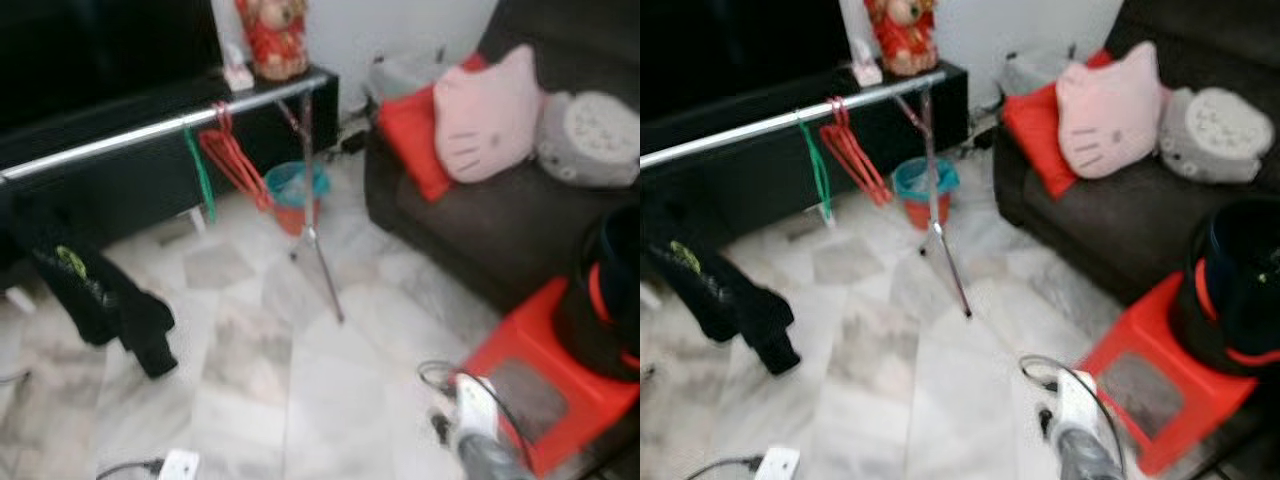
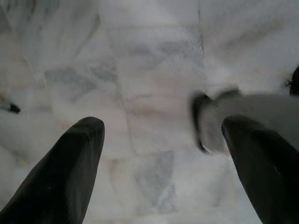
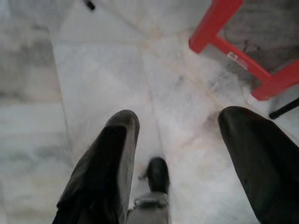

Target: Hang hanger

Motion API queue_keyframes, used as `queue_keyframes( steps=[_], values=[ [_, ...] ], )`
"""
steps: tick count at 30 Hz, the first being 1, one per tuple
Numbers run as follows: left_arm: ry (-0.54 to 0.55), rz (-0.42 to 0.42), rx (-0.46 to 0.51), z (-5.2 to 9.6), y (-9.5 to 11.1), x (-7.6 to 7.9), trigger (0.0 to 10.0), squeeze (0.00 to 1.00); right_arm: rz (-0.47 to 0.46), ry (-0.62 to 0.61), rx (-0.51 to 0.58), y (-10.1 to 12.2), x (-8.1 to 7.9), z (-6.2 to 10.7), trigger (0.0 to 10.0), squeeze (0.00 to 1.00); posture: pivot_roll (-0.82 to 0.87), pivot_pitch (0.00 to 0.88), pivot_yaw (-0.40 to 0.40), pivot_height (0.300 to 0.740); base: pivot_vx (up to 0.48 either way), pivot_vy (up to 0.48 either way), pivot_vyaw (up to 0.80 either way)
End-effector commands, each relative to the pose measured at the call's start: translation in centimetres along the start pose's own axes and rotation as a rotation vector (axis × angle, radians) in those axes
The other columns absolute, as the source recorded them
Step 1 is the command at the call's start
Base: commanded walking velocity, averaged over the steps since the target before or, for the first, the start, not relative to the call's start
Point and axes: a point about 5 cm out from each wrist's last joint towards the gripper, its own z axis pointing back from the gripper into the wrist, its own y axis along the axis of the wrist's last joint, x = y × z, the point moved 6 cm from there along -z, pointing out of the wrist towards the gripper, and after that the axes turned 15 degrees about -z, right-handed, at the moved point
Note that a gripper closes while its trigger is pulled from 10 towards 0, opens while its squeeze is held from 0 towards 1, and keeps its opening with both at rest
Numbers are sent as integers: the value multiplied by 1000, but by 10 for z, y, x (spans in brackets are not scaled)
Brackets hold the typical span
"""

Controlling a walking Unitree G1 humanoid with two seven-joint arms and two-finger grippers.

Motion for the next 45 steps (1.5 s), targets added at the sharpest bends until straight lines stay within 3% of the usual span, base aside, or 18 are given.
queue_keyframes(
  steps=[1, 45],
  values=[
    [-7, -14, -43, 2, -16, 0, 10000, 0, -4, 20, -5, -3, -10, 0, 10000, 0, -21, 0, 41, 740, 0, 0, -681],
    [-25, -14, -14, 2, -11, 3, 10000, 0, 12, 27, -2, 0, -10, 0, 10000, 0, -15, 0, 32, 740, 0, 32, -683]
  ],
)
